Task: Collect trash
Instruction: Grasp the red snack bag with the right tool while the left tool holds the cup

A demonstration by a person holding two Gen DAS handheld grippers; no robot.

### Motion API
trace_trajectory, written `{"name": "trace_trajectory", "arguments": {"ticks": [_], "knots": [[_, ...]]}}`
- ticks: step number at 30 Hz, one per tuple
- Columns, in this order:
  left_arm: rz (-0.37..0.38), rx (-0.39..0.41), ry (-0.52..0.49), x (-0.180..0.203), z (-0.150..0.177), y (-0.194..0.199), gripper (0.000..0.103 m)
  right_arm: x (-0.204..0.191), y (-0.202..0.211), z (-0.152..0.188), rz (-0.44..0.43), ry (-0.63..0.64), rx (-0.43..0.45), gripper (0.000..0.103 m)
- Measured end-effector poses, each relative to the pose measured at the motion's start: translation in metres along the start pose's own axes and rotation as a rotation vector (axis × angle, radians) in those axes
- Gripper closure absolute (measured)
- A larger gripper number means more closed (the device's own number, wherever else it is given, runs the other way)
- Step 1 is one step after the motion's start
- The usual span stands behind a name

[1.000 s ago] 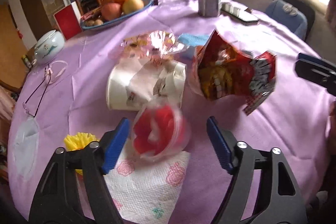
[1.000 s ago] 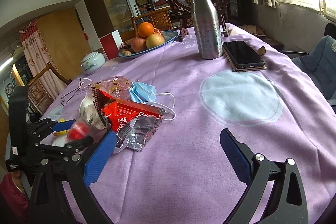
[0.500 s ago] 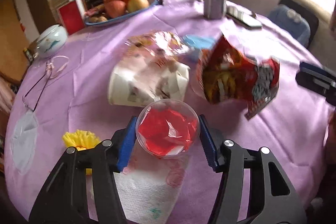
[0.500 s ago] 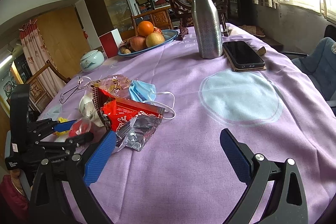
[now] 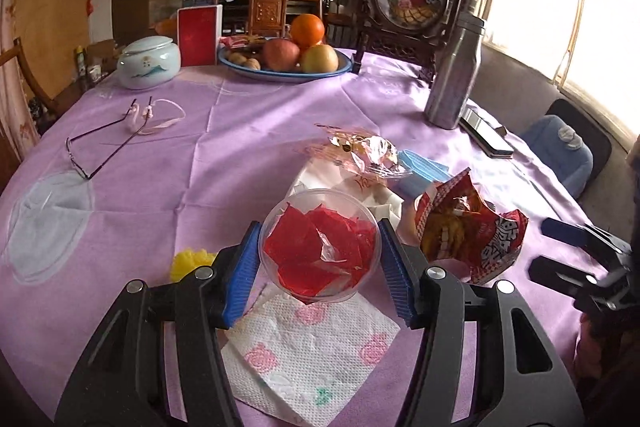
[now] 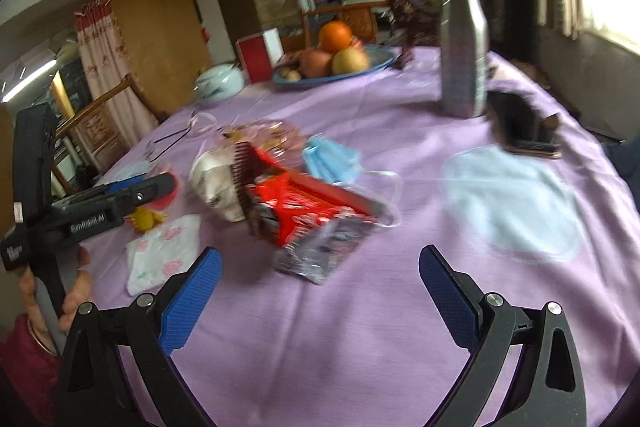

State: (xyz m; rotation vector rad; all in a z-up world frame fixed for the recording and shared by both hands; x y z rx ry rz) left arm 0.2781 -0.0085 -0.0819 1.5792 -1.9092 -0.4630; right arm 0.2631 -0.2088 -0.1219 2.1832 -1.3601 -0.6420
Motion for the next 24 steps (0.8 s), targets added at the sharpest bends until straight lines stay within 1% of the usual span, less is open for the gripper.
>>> {"name": "trace_trajectory", "arguments": {"ticks": [1, 3, 4, 5, 7, 9, 11, 14, 17, 21, 24], "knots": [[0.002, -0.001, 0.001, 0.000, 0.000, -0.001, 0.046, -0.001, -0.004, -0.005, 0.025, 0.011, 0.004, 0.006], [0.002, -0.005, 0.006, -0.001, 0.000, -0.001, 0.046, -0.001, -0.016, -0.015, 0.114, 0.059, -0.010, 0.006], [0.000, -0.004, 0.008, -0.001, 0.000, -0.001, 0.046, -0.002, -0.020, -0.017, 0.128, 0.070, -0.018, 0.007], [-0.001, -0.003, 0.008, -0.001, 0.000, -0.001, 0.046, -0.004, -0.023, -0.018, 0.126, 0.077, -0.024, 0.012], [-0.002, 0.001, 0.009, -0.001, 0.000, -0.001, 0.046, -0.010, -0.026, -0.017, 0.094, 0.082, -0.037, 0.069], [-0.001, 0.001, 0.012, -0.002, 0.000, -0.001, 0.046, -0.014, -0.020, -0.014, 0.059, 0.065, -0.021, 0.073], [0.002, 0.001, 0.014, -0.002, 0.000, -0.001, 0.046, -0.019, 0.000, -0.011, 0.054, 0.061, 0.033, 0.075], [0.002, 0.006, 0.014, -0.002, -0.001, -0.001, 0.046, -0.025, 0.030, -0.006, 0.018, 0.032, 0.105, 0.075], [0.000, 0.014, 0.016, -0.002, -0.001, 0.001, 0.046, -0.024, 0.055, -0.001, 0.002, -0.003, 0.150, 0.075], [-0.020, 0.050, 0.024, -0.006, 0.000, 0.012, 0.046, -0.019, 0.075, 0.006, 0.004, -0.034, 0.174, 0.075], [-0.007, 0.044, 0.069, -0.010, 0.007, 0.027, 0.046, -0.014, 0.086, 0.012, 0.007, -0.058, 0.185, 0.075]]}}
Point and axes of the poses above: each gripper's, at about its wrist camera, not at the fingertips, and y roughly against the way its jaws point, x to its right, z to its underside, the point moved 6 cm from there along -y, roughly the way its jaws point, and after that the axes turned 8 degrees about y, right-handed, at the moved point
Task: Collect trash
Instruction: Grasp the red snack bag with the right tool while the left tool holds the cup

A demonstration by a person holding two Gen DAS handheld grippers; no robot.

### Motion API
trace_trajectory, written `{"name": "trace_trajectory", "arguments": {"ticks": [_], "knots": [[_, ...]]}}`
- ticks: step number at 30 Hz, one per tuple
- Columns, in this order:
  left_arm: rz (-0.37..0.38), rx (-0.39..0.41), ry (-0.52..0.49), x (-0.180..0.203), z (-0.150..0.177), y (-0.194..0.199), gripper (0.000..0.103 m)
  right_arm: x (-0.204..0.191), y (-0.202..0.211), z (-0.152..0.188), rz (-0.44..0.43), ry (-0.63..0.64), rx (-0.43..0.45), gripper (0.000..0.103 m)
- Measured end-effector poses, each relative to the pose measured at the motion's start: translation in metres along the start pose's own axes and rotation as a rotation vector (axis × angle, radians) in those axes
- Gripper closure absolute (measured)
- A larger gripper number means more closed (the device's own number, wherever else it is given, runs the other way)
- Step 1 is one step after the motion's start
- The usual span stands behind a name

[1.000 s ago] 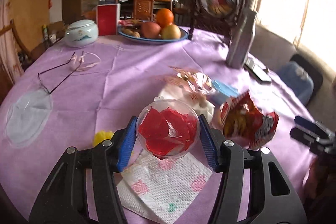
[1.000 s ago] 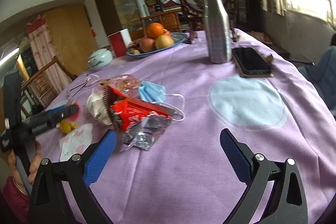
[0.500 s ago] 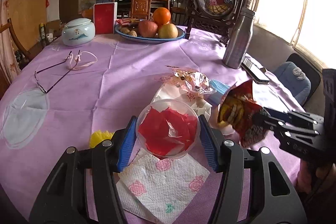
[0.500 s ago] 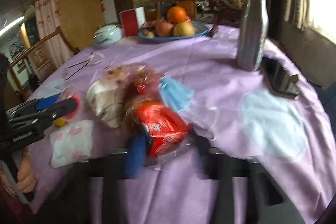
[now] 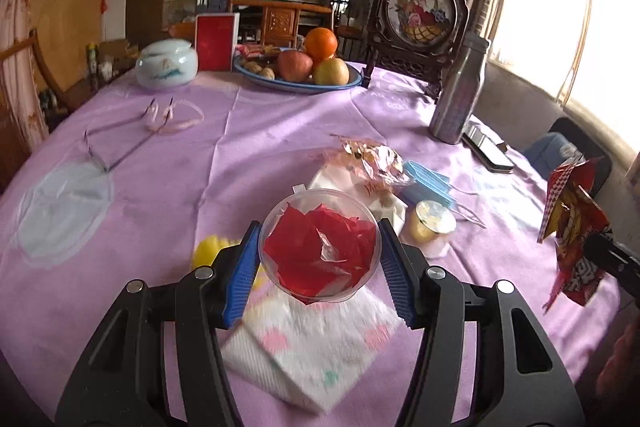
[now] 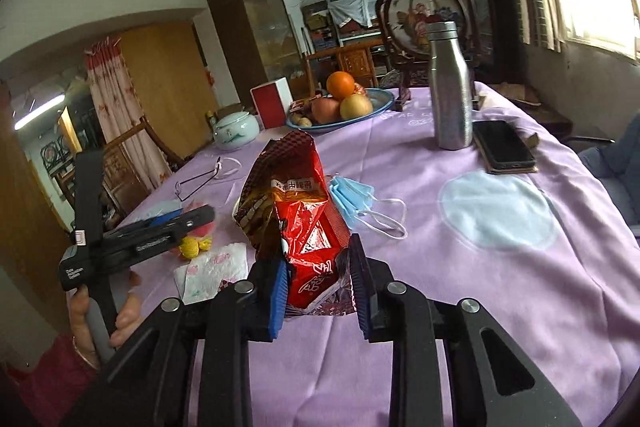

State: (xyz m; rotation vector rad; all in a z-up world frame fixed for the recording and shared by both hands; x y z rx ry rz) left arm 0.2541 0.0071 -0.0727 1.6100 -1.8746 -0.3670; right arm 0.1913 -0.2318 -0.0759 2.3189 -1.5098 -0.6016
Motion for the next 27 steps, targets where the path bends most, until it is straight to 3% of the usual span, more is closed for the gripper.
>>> {"name": "trace_trajectory", "arguments": {"ticks": [16, 27], "knots": [[-0.021, 0.081, 0.073, -0.016, 0.043, 0.126, 0.046, -0.040, 0.039, 0.015, -0.104, -0.017, 0.030, 0.075], [-0.117, 0.121, 0.191, -0.090, 0.095, 0.200, 0.046, -0.111, 0.061, 0.039, -0.217, 0.046, 0.005, 0.075]]}}
Point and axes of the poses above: each gripper's, at about its wrist camera, not at the fingertips, and y roughly against the way its jaws point, x to its right, z to its underside, the point moved 6 cm from there along -y, roughly the way its jaws point, and after that the axes turned 8 degrees about y, right-handed, at the moved point
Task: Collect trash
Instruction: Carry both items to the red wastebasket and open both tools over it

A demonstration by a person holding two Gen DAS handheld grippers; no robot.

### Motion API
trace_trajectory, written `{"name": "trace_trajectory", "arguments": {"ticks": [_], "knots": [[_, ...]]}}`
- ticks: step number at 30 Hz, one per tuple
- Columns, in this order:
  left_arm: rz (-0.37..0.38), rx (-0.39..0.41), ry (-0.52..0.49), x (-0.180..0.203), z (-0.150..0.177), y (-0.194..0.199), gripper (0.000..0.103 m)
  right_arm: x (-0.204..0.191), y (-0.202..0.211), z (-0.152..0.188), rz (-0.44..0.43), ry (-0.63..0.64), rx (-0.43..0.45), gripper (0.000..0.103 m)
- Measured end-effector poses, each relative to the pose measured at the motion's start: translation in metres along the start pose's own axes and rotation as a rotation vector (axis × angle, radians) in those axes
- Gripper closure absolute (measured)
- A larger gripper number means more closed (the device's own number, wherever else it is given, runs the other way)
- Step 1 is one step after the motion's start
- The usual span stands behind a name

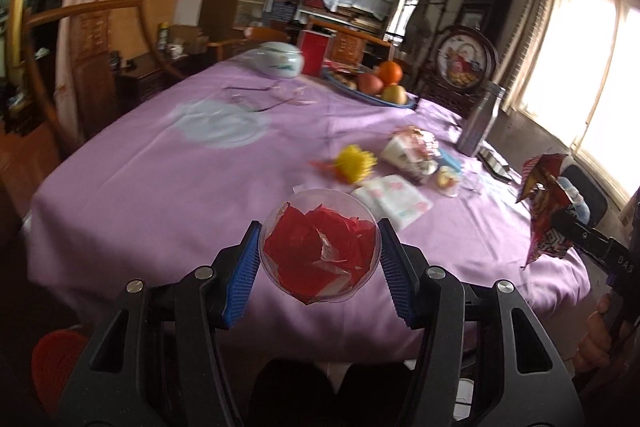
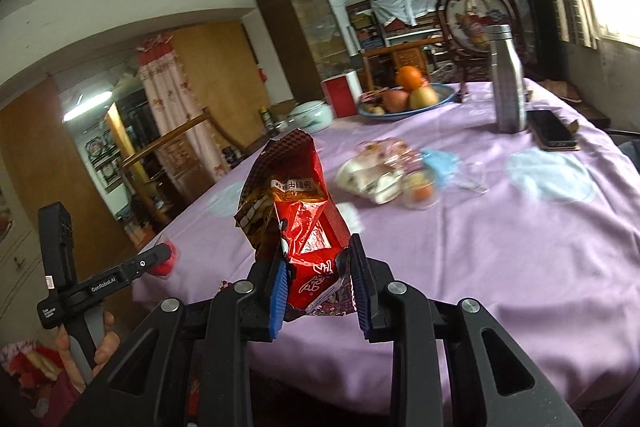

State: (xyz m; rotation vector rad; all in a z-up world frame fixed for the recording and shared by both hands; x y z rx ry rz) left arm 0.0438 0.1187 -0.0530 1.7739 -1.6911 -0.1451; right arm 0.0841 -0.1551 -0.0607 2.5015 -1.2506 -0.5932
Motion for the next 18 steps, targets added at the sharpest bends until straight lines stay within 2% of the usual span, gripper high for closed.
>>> {"name": "trace_trajectory", "arguments": {"ticks": [7, 13, 18], "knots": [[-0.124, 0.014, 0.035, -0.071, 0.019, 0.059, 0.046, -0.057, -0.001, 0.014, -0.119, 0.046, -0.037, 0.074], [-0.220, -0.010, 0.075, -0.135, 0.046, 0.104, 0.046, -0.112, -0.015, 0.029, -0.237, 0.086, -0.111, 0.074], [-0.280, -0.052, 0.163, -0.195, 0.079, 0.118, 0.046, -0.158, -0.027, 0.037, -0.303, 0.136, -0.168, 0.074]]}}
Point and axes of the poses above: each gripper's, at about its wrist camera, not at the fingertips, and y roughly against the way its jaws point, x to its right, z to its underside, the point moved 6 cm from there along -y, roughly the way its jaws point, and after that the axes turned 8 degrees about y, right-handed, at the moved point
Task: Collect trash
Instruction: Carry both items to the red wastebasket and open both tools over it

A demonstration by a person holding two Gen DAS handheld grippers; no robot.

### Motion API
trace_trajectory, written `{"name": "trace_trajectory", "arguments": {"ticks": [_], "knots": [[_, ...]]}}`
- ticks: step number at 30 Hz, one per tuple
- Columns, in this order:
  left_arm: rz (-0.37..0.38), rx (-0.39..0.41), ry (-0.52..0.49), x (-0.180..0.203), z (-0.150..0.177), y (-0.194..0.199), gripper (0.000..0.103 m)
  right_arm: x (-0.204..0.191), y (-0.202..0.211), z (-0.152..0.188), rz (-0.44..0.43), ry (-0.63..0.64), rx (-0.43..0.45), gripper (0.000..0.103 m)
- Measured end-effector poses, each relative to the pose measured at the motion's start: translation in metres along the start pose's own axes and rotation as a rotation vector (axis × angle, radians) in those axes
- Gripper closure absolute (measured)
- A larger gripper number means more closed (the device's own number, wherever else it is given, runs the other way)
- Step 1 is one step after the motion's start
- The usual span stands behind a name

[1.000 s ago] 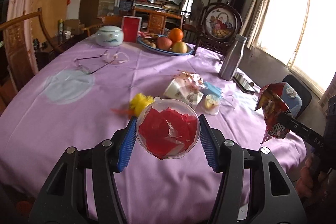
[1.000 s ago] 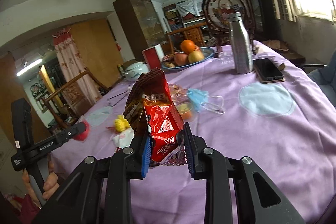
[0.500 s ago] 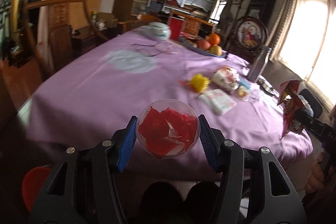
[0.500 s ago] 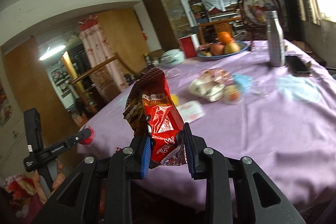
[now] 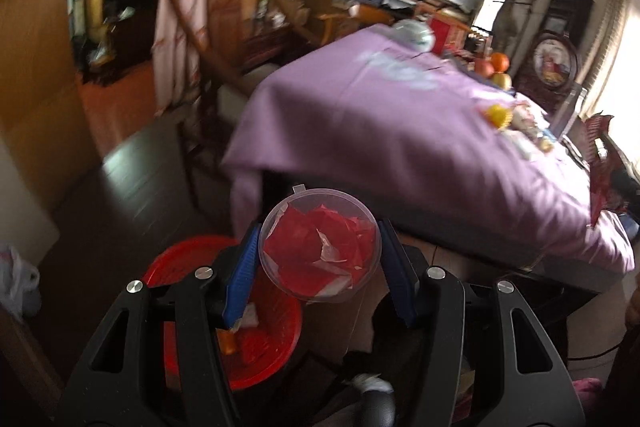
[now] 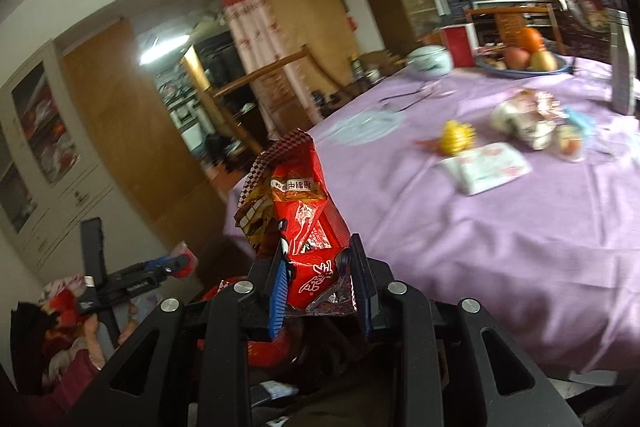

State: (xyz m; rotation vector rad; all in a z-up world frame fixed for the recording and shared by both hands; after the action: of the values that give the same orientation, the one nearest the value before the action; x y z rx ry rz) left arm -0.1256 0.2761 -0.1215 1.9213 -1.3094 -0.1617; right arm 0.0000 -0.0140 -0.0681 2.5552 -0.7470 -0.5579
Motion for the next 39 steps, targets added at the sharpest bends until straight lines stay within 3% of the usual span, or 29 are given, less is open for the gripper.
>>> {"name": "trace_trajectory", "arguments": {"ticks": [4, 6, 8, 10, 13, 17, 25, 27, 30, 34, 39], "knots": [[-0.052, -0.056, 0.063, -0.039, 0.011, -0.025, 0.046, -0.030, -0.017, 0.002, -0.012, 0.060, -0.047, 0.074], [-0.048, -0.100, 0.116, -0.058, 0.019, -0.037, 0.038, -0.044, -0.026, 0.004, -0.019, 0.088, -0.073, 0.074], [-0.059, -0.120, 0.170, -0.075, 0.023, -0.043, 0.021, -0.055, -0.034, 0.006, -0.028, 0.109, -0.096, 0.074], [-0.073, -0.114, 0.193, -0.085, 0.022, -0.041, 0.016, -0.070, -0.047, 0.009, -0.046, 0.131, -0.127, 0.074], [-0.119, -0.082, 0.224, -0.102, 0.013, -0.032, 0.012, -0.094, -0.068, 0.016, -0.091, 0.158, -0.184, 0.074], [-0.226, 0.022, 0.266, -0.132, -0.006, -0.007, 0.011, -0.130, -0.105, 0.025, -0.152, 0.208, -0.270, 0.074], [-0.309, 0.184, 0.343, -0.182, -0.027, 0.048, 0.008, -0.198, -0.176, 0.032, -0.253, 0.295, -0.387, 0.074], [-0.317, 0.202, 0.357, -0.189, -0.028, 0.054, 0.008, -0.214, -0.196, 0.036, -0.286, 0.298, -0.422, 0.069], [-0.311, 0.212, 0.373, -0.195, -0.029, 0.056, 0.008, -0.228, -0.224, 0.045, -0.282, 0.315, -0.459, 0.048], [-0.293, 0.215, 0.386, -0.195, -0.028, 0.057, 0.008, -0.233, -0.237, 0.059, -0.271, 0.325, -0.493, 0.048], [-0.278, 0.207, 0.396, -0.195, -0.028, 0.050, 0.008, -0.229, -0.227, 0.055, -0.262, 0.326, -0.473, 0.048]]}}
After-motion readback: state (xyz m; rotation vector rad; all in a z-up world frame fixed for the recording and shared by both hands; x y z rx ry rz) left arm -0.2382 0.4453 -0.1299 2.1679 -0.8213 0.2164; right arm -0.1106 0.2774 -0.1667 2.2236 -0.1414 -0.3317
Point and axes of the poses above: each gripper's, at about its wrist camera, not at the fingertips, and y roughly against the way its jaws point, x to its right, z to its underside, the point moved 6 cm from there along -y, roughly the way its jaws point, and after that the axes turned 8 degrees about y, right-handed, at the moved point
